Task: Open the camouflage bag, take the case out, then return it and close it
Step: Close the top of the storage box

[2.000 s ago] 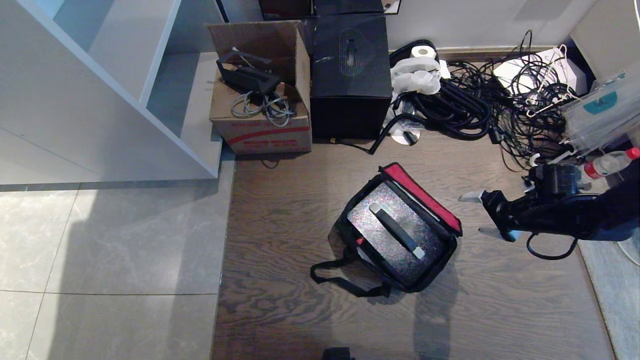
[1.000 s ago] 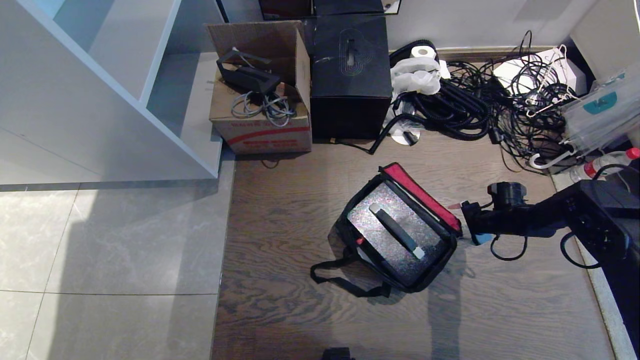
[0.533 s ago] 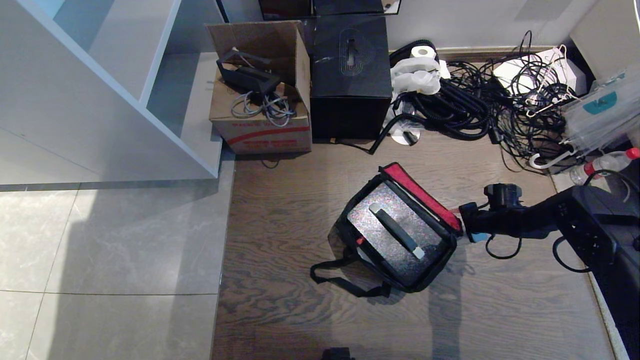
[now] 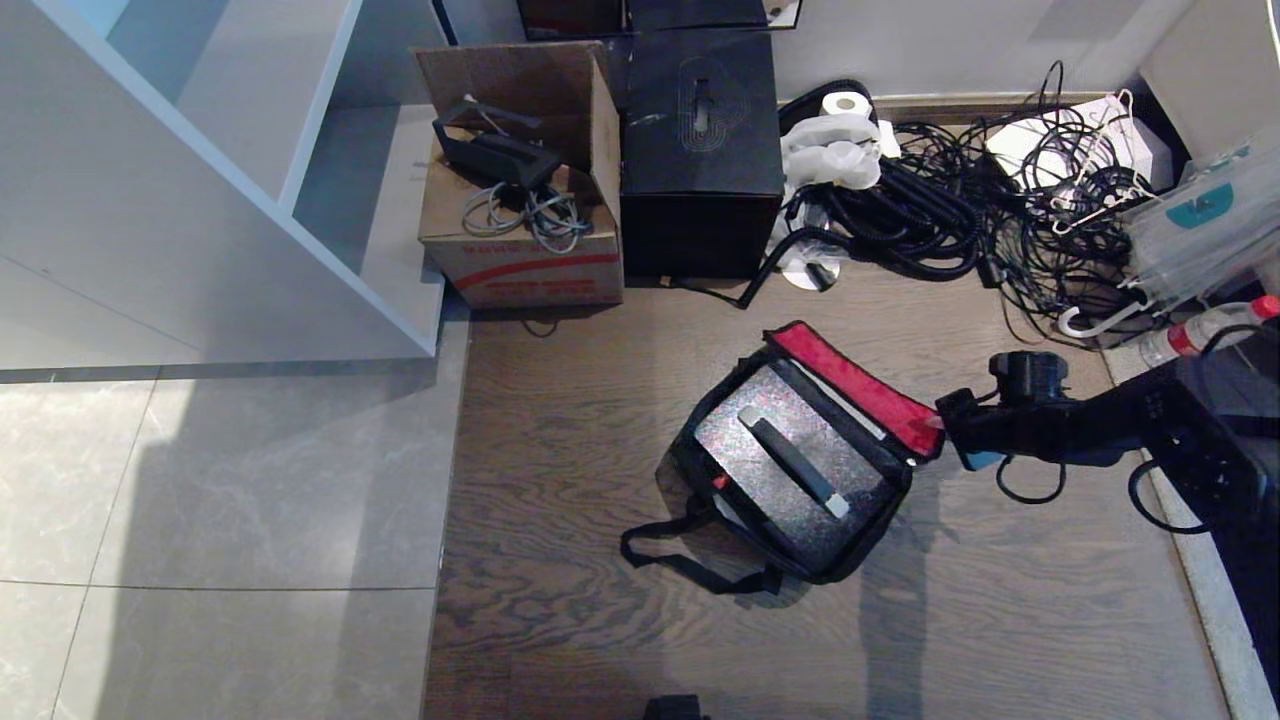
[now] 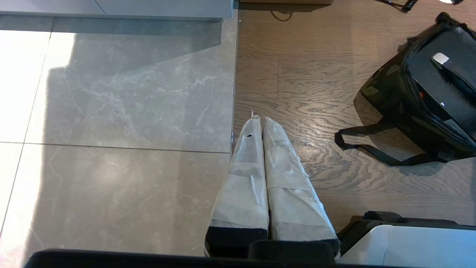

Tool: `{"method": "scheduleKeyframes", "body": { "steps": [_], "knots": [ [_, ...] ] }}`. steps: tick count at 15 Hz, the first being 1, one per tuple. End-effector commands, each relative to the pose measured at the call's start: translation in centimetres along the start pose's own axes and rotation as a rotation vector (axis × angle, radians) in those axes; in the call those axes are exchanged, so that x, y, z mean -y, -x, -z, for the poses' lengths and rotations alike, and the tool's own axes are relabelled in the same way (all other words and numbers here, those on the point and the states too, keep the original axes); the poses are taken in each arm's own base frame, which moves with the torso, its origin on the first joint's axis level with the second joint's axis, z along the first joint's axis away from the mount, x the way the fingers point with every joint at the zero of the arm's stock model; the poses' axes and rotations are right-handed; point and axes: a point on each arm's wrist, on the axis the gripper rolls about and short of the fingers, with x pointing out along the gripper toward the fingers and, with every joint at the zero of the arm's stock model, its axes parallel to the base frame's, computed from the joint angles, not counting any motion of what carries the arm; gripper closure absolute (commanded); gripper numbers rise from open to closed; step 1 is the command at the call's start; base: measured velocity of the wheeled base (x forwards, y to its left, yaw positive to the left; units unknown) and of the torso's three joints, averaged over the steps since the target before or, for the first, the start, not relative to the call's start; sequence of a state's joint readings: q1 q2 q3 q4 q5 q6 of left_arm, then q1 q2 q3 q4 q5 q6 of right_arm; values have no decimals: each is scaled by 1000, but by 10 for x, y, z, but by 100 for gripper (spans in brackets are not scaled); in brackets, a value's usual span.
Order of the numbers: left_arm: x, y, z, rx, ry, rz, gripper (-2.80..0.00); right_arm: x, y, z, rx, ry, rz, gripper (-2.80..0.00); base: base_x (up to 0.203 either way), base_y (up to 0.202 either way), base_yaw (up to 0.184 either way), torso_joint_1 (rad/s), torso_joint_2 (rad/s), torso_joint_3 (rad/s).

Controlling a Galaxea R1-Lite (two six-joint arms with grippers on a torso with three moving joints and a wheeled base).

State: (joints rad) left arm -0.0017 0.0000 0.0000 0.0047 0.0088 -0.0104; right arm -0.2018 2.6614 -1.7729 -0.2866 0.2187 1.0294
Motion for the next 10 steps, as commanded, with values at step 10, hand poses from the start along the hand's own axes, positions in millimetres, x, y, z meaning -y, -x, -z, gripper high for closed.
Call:
{"method": "scheduleKeyframes", "body": {
  "steps": [10],
  "knots": [
    [0,0,0,0,0,-1,0,-59,157,95,-139,275,-131,0,0,0,0,0,0,0]
  ]
}}
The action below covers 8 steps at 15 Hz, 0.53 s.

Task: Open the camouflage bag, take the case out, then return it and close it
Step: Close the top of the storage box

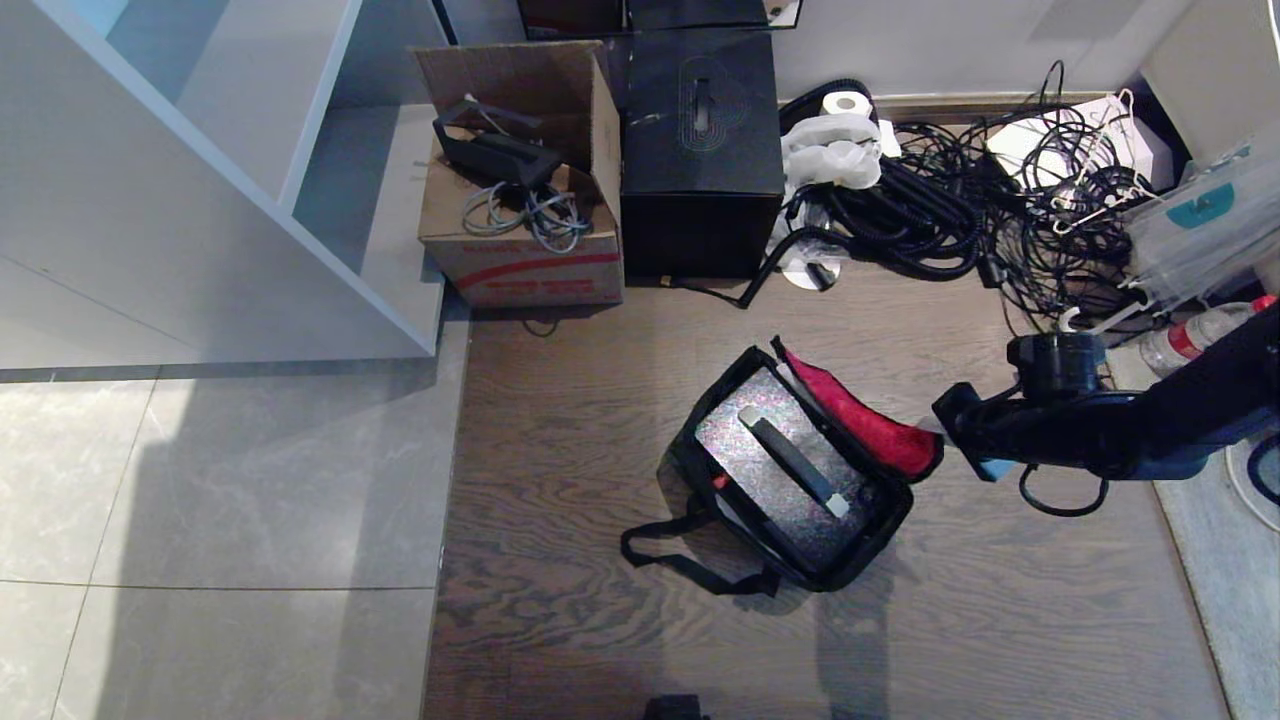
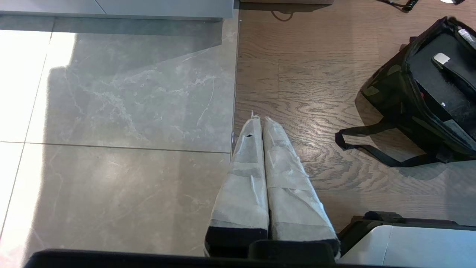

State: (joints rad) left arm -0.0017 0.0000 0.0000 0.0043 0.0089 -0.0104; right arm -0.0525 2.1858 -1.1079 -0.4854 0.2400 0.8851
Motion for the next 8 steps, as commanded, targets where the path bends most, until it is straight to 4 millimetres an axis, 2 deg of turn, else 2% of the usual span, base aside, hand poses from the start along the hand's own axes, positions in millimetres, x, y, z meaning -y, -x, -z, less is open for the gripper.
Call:
{"method": "scheduleKeyframes", "body": {
  "steps": [1,4,8],
  "knots": [
    [0,0,0,0,0,0,0,-25,39,26,-22,88,-75,0,0,0,0,0,0,0],
    [0,0,0,0,0,0,0,-25,56,50,-85,150,-87,0,0,0,0,0,0,0],
    [0,0,0,0,0,0,0,-23,64,71,-150,172,-69,0,0,0,0,0,0,0]
  ]
}}
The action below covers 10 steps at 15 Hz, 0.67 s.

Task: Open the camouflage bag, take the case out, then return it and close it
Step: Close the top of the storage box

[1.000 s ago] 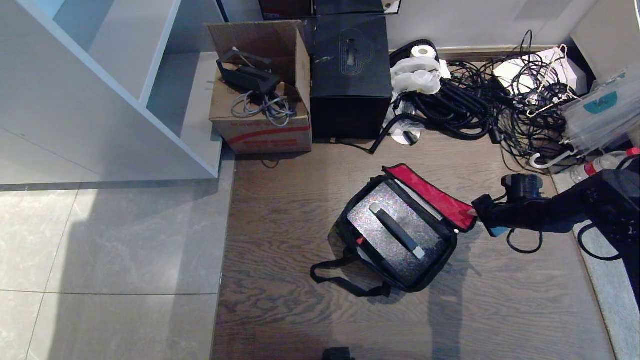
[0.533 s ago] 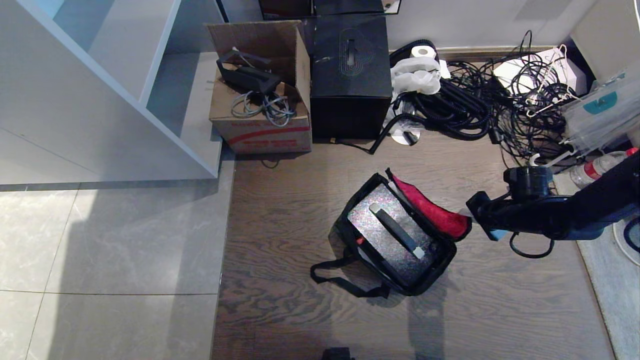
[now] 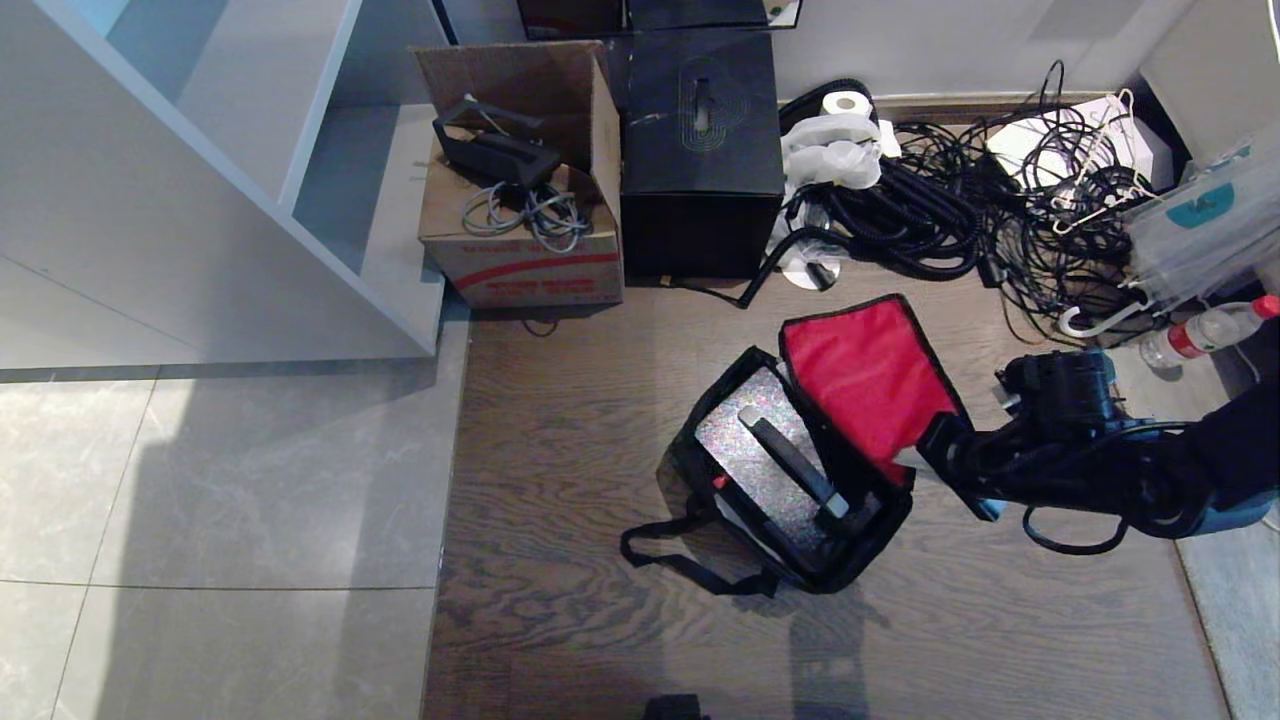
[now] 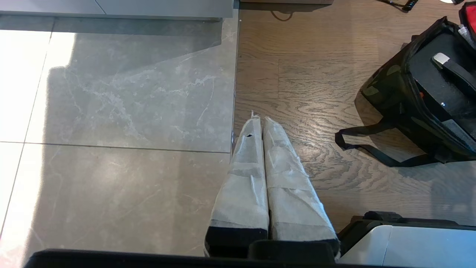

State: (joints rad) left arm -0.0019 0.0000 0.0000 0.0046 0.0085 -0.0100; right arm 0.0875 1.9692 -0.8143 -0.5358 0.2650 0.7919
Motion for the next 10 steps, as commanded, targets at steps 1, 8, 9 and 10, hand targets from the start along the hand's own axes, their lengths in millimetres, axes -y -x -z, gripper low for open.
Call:
{"method": "scheduleKeyframes", "body": {
  "steps": [1,8,9,10],
  "knots": [
    [0,0,0,0,1,-1,0,-2,7,14,-41,41,4,0,0,0,0,0,0,0],
    [0,0,0,0,1,-1,0,3,8,23,-67,167,16,0,0,0,0,0,0,0],
    [0,0,0,0,1,-1,0,2,7,23,-64,171,11,-280,0,0,0,0,0,0],
    [0,0,0,0,1,-1,0,-1,6,22,-52,173,-4,-280,0,0,0,0,0,0]
  ]
}}
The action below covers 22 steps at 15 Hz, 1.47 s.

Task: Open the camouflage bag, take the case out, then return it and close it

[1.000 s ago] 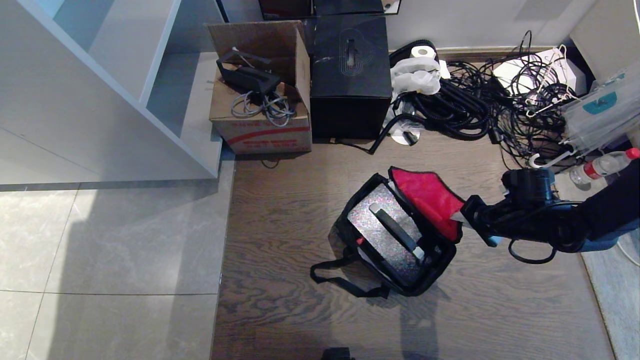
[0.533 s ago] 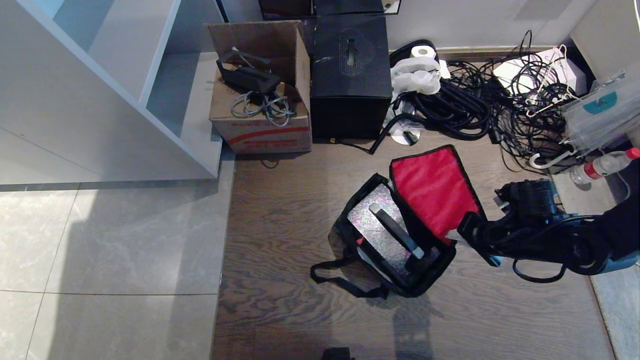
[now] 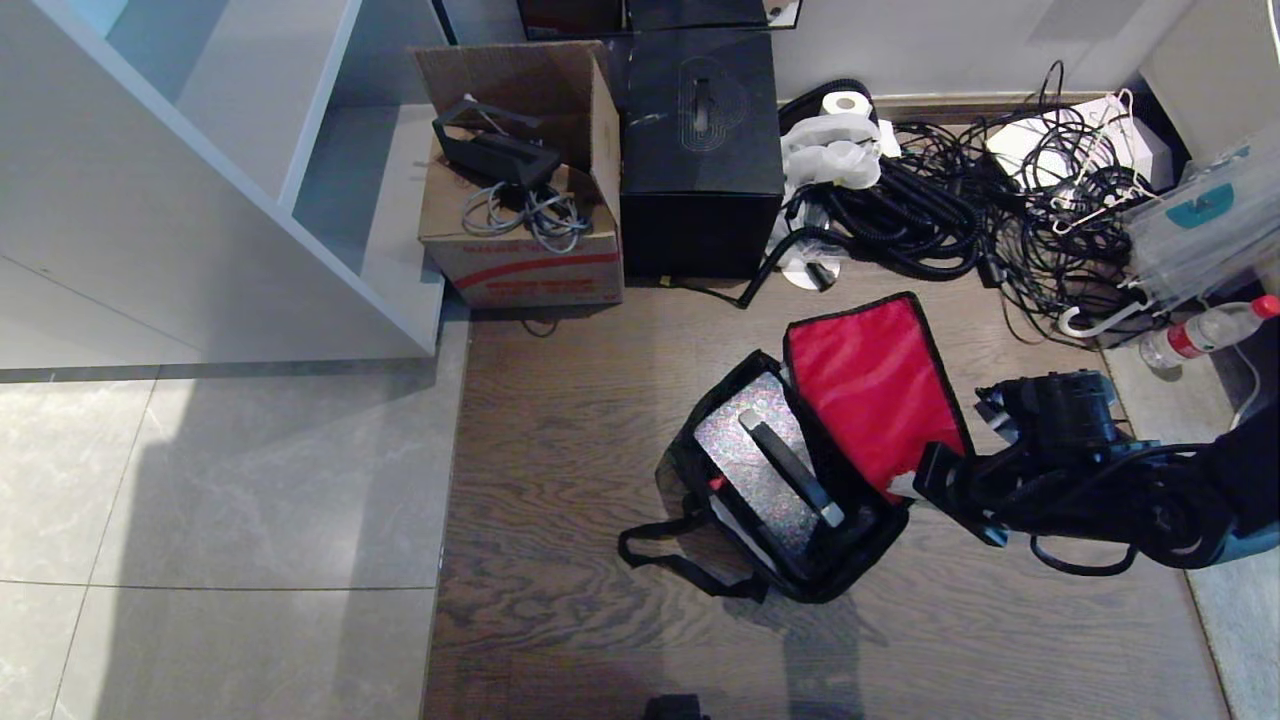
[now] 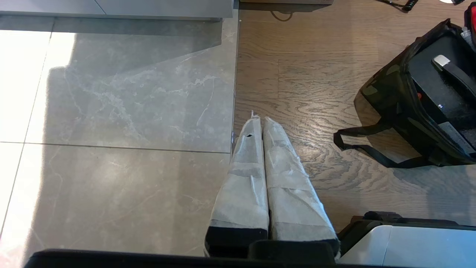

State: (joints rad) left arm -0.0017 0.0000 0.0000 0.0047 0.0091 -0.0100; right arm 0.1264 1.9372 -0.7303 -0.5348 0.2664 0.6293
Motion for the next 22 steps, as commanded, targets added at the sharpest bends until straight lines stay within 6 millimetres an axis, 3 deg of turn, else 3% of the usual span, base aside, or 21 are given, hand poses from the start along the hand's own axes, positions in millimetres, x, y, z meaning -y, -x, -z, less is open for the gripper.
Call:
{"method": "scheduleKeyframes", "body": {
  "steps": [1,4,7,10,13,18,22],
  "knots": [
    [0,0,0,0,1,0,0,-7,-2,-3,38,9,-39,-280,0,0,0,0,0,0],
    [0,0,0,0,1,0,0,-18,-4,1,66,-11,-95,-280,0,0,0,0,0,0],
    [0,0,0,0,1,0,0,-31,1,34,-32,-40,-108,-280,0,0,0,0,0,0],
    [0,0,0,0,1,0,0,-52,17,59,-92,-89,-153,-280,0,0,0,0,0,0],
    [0,0,0,0,1,0,0,-53,36,70,-140,-83,-134,-280,0,0,0,0,0,0],
    [0,0,0,0,1,0,0,-55,38,61,-114,-78,-152,-280,0,0,0,0,0,0],
    [0,0,0,0,1,0,0,-42,22,23,-18,-103,-120,-280,0,0,0,0,0,0]
  ]
}}
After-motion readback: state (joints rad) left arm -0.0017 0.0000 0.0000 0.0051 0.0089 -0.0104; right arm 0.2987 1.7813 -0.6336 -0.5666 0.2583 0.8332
